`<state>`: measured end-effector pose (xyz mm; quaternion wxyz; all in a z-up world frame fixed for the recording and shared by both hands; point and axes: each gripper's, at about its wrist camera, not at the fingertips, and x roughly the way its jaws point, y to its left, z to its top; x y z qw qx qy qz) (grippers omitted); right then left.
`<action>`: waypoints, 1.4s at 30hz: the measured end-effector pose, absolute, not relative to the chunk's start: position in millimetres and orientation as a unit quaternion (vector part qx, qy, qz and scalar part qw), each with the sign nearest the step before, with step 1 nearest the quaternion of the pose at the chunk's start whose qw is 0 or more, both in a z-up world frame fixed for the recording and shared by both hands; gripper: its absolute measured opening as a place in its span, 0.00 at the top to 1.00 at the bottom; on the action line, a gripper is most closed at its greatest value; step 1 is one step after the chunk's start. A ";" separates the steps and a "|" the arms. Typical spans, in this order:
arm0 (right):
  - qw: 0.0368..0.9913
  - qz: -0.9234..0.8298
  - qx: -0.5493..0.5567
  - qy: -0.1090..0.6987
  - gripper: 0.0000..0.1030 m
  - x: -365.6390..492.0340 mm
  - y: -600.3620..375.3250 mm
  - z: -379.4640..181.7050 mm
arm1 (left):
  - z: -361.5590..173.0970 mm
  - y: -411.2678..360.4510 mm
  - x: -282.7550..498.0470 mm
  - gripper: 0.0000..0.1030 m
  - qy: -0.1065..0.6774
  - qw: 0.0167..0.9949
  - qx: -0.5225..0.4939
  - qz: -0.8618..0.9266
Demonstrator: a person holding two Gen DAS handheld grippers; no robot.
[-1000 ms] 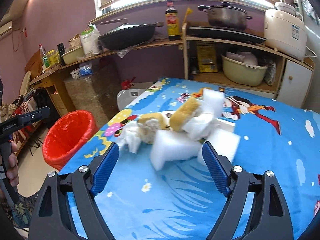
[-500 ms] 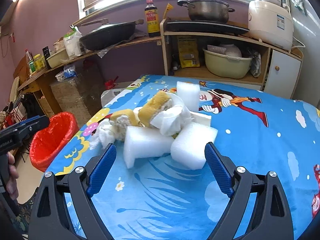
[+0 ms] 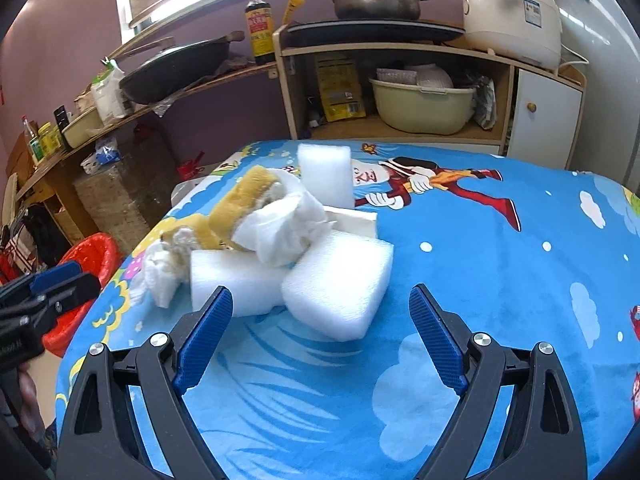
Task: Collect trash
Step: 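Approach the white foam block with the right tool and close on it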
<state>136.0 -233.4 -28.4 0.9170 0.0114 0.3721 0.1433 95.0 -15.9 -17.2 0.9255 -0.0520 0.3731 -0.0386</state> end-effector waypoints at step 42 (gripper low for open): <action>0.901 0.123 -0.007 0.415 0.33 163.9 -244.6 -59.9 | -61.9 -56.7 142.3 0.30 0.405 0.904 -0.046 -0.132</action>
